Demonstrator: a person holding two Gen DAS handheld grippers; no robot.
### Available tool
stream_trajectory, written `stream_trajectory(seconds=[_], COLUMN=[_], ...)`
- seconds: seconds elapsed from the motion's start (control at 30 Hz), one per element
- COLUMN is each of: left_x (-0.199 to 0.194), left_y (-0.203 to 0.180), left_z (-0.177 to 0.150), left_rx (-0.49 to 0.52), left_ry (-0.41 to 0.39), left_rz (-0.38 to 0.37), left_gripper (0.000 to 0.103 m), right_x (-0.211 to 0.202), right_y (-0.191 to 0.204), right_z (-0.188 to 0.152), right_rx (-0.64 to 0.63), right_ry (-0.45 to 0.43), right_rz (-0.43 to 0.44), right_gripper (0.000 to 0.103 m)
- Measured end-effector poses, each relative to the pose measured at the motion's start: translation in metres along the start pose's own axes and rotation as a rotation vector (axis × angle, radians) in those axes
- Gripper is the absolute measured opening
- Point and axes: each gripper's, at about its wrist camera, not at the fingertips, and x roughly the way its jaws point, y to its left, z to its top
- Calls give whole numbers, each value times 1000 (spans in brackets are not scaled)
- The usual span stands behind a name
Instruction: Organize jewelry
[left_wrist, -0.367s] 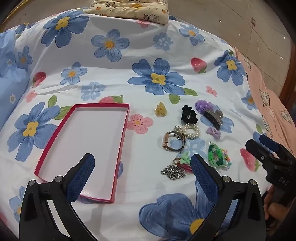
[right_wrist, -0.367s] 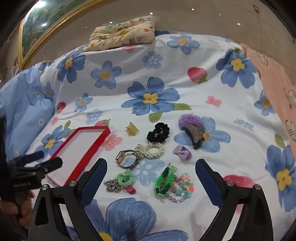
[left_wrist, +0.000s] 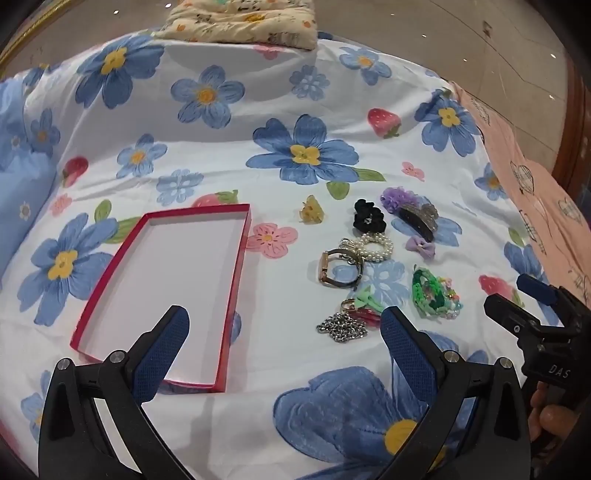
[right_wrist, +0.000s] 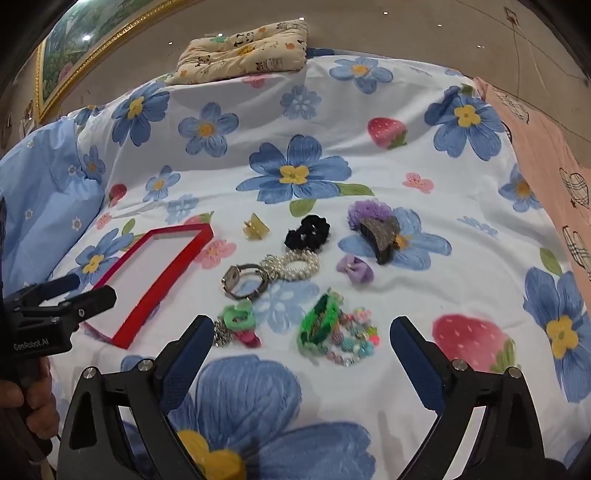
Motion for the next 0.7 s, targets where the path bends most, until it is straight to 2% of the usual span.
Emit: stream_trajectory(seconds=[0.3, 0.7], left_x=[-6, -8], left_y=[-8, 5], left_z=[2, 4], left_rx=[21, -5], left_ry=[-12, -16], left_rz=[-1, 14], left_gripper=[103, 103], right_x=[-9, -10], right_y=[2, 10], right_z=[3, 5], right_rx=[3, 3], right_ry=[-29, -44], right_rz=[-12, -3], right_gripper=[98, 98])
